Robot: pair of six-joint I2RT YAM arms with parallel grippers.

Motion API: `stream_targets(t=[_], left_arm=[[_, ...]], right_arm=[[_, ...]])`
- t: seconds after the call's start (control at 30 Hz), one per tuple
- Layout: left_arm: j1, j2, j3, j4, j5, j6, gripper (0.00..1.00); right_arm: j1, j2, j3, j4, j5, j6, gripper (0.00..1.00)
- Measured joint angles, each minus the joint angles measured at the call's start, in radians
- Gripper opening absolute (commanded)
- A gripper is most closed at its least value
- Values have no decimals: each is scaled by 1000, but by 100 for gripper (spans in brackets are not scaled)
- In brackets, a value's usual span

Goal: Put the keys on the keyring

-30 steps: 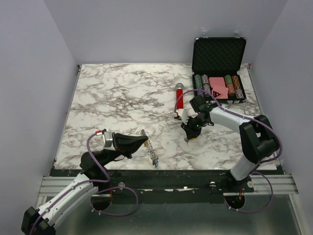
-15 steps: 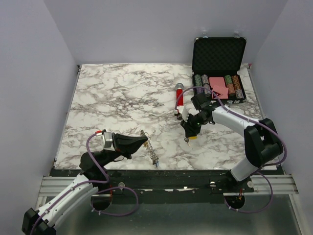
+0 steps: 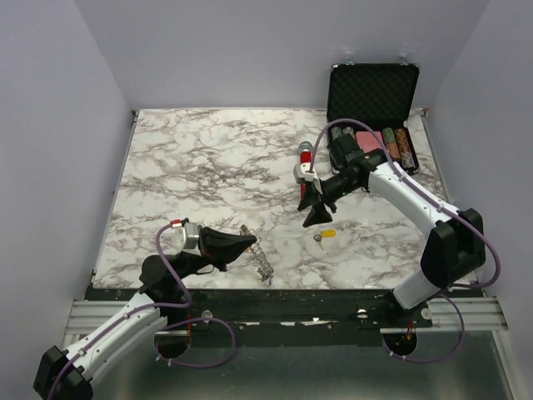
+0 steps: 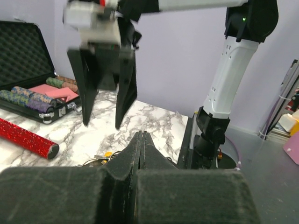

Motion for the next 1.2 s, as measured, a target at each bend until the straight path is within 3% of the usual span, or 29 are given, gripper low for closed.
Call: stream_targets(t=[0.23, 0.43, 0.87, 1.1, 1.2], left_arm=[[0, 24, 0, 8, 32, -6, 0], [0, 43, 0, 10, 34, -8, 0], [0, 86, 0, 37, 30, -9, 0], [0, 85, 0, 44, 22, -8, 0], [0, 76, 0, 40, 13, -8, 0]], right_arm=[[66, 81, 259, -270, -267, -252, 61], [177, 114, 270, -319, -368, -229, 55], [284, 54, 137, 120, -353, 291, 46], [319, 53, 128, 231, -325, 407, 41], [335, 53, 128, 250, -317, 430, 33]])
